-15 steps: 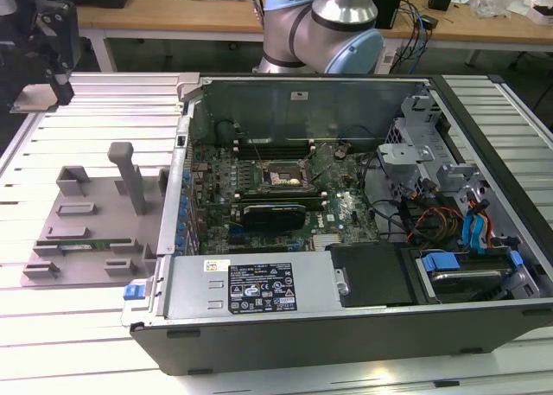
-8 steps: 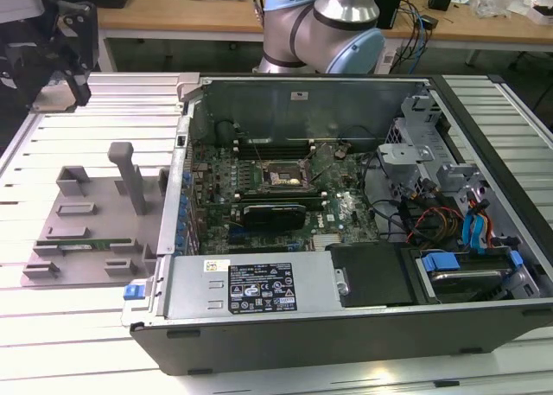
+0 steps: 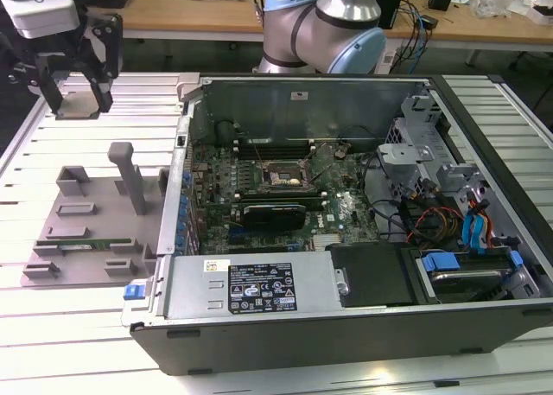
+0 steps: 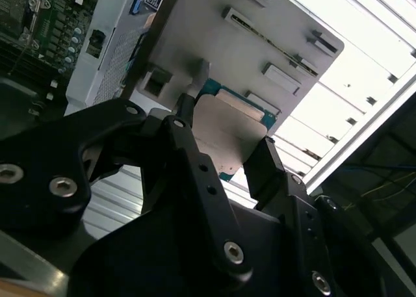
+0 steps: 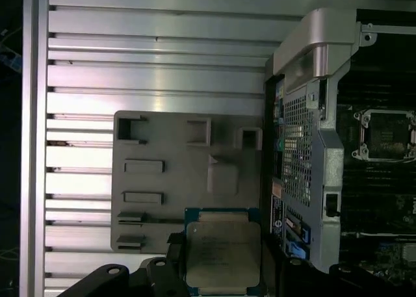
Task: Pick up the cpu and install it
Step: 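Pick up the cpu and move it towards the insertion slot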
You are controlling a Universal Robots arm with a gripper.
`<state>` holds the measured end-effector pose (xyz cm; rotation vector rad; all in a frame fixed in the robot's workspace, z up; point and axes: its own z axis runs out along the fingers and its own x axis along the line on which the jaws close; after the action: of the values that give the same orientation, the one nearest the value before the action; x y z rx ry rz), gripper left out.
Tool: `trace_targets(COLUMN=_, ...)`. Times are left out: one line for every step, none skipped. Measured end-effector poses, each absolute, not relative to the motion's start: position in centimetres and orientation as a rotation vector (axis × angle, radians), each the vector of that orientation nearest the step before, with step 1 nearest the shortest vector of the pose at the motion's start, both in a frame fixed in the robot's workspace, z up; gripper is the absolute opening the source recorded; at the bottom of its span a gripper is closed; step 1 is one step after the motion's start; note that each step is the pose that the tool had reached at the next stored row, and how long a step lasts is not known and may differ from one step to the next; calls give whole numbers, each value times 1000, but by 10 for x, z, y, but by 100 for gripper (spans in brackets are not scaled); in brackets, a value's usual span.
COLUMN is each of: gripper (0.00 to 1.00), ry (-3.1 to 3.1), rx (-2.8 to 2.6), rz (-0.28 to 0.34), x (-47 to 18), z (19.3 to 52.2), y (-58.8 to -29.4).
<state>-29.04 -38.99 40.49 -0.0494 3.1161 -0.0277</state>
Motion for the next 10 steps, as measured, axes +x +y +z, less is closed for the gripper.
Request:
trace_targets(gripper=55, ry=3116, rx=-49, rz=-28, x=-287, z=404, y=-389)
trace_targets(gripper=55, ry=3116, rx=-49, rz=-28, x=-284, z=404, y=-389)
trace_targets(gripper=55, ry=3116, rx=-49, rz=-28, x=-282, z=404, y=-389)
trace_targets(gripper=55, ry=3116, rx=-49, rz=-28, x=-278, z=404, y=-389)
trace_targets(gripper=55, ry=3116, rx=-49, rz=-28, x=-273, z=404, y=-389)
trace_targets(gripper=55, ry=3116, rx=-50, rz=-28, x=-268, z=404, y=-389)
trace_targets(gripper=55, ry=3116, rx=-49, rz=-28, x=-265, z=403, y=-389)
trace_targets(gripper=55, ry=3117, rx=-49, rz=-28, x=-262, z=403, y=-389)
trace_targets(gripper=55, ry=3116, rx=-49, rz=-28, x=-260, z=403, y=-389)
trace_targets(gripper=55, ry=3116, rx=-49, rz=-28, x=-256, z=403, y=-389)
